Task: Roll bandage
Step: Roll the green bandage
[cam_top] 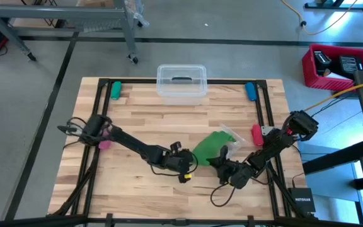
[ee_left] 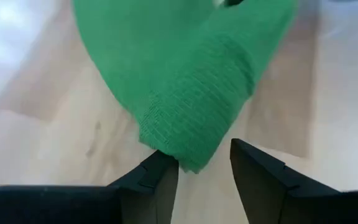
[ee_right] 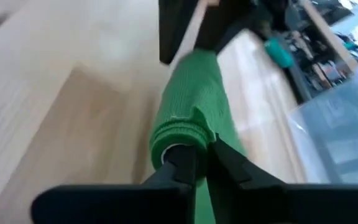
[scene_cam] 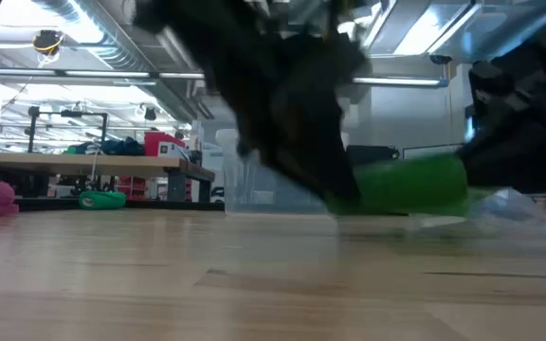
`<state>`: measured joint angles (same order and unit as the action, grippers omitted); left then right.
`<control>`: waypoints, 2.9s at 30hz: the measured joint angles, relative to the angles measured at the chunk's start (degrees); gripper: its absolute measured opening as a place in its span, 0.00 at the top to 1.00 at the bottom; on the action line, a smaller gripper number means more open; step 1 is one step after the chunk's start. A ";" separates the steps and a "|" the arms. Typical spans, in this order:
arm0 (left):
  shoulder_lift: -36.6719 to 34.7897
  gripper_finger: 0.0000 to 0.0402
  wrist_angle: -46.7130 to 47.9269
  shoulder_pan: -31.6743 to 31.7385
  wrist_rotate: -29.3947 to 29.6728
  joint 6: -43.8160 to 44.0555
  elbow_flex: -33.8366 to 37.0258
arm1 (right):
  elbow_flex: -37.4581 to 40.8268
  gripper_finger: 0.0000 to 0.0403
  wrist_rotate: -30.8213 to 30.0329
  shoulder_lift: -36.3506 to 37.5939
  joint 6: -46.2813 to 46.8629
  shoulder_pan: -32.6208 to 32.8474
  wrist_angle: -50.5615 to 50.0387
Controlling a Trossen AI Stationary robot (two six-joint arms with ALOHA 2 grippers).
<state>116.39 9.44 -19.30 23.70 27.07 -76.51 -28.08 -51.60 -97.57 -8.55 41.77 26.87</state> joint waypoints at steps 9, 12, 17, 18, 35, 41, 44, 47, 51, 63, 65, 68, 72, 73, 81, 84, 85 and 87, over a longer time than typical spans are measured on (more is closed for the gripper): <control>-11.64 0.66 12.01 -4.21 2.87 1.58 -2.69 | -1.73 0.97 1.66 10.65 3.49 1.67 -0.30; -14.78 0.66 13.74 -5.77 3.44 2.16 -2.69 | -1.71 0.96 2.82 14.47 6.94 1.69 -0.46; -18.61 0.66 17.95 -10.00 11.56 3.19 -2.69 | -1.71 0.97 7.27 21.60 8.58 1.69 -0.15; -19.07 0.66 18.11 -10.97 14.12 3.07 -2.69 | -1.71 0.97 8.03 23.27 8.51 1.69 -0.17; -19.44 0.66 -1.11 -13.24 21.29 -21.53 -2.65 | -1.73 0.96 28.34 32.75 14.13 -5.96 0.90; -19.42 0.66 -1.28 -14.81 18.62 -21.57 -2.59 | -1.73 0.97 30.73 32.82 14.20 -5.82 4.06; -19.42 0.66 -2.01 -14.95 18.71 -21.57 -2.58 | -1.73 0.96 30.91 32.82 14.60 -5.80 3.79; -18.88 0.66 -4.23 -14.27 18.71 -22.14 -2.58 | -1.73 0.96 31.22 32.82 14.61 -5.80 4.88; -18.14 0.66 -7.44 -13.89 18.51 -24.86 -2.56 | -1.73 0.97 31.88 32.82 13.98 -5.76 6.11; -18.29 0.66 -8.99 -13.47 18.65 -28.59 -2.56 | -1.81 0.96 30.70 32.82 13.86 -5.80 4.24; -17.83 0.66 -9.11 -12.87 18.65 -27.87 -2.56 | -1.79 0.96 30.69 32.81 13.05 -5.80 5.58; -17.10 0.66 -9.47 -12.03 18.52 -27.73 -2.58 | -1.73 0.97 30.21 32.78 12.18 -5.82 5.82; -16.90 0.66 -12.48 -11.45 18.37 -29.94 -2.58 | -1.73 0.96 29.18 32.78 11.57 -5.77 5.94; -16.90 0.66 -13.31 -11.42 18.32 -30.73 -2.58 | -1.73 0.96 29.10 32.80 11.57 -5.76 6.10; -16.88 0.73 -15.87 -11.15 18.34 -31.92 -2.56 | -1.73 0.94 29.31 32.80 14.04 -5.76 6.54; -16.88 0.85 -16.12 -11.18 18.63 -31.76 -2.56 | -1.73 0.88 27.89 32.88 16.96 -5.76 6.32; -16.91 0.90 -16.27 -11.28 19.04 -31.77 -2.56 | -1.73 0.85 27.95 33.02 16.66 -5.76 6.11; -17.37 0.97 -16.36 -11.60 19.35 -32.02 -2.56 | -1.73 0.78 28.14 34.00 15.07 -5.74 5.59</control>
<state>99.01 -6.92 -30.91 43.05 -4.95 -79.07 -29.80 -23.47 -63.57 6.53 36.03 32.47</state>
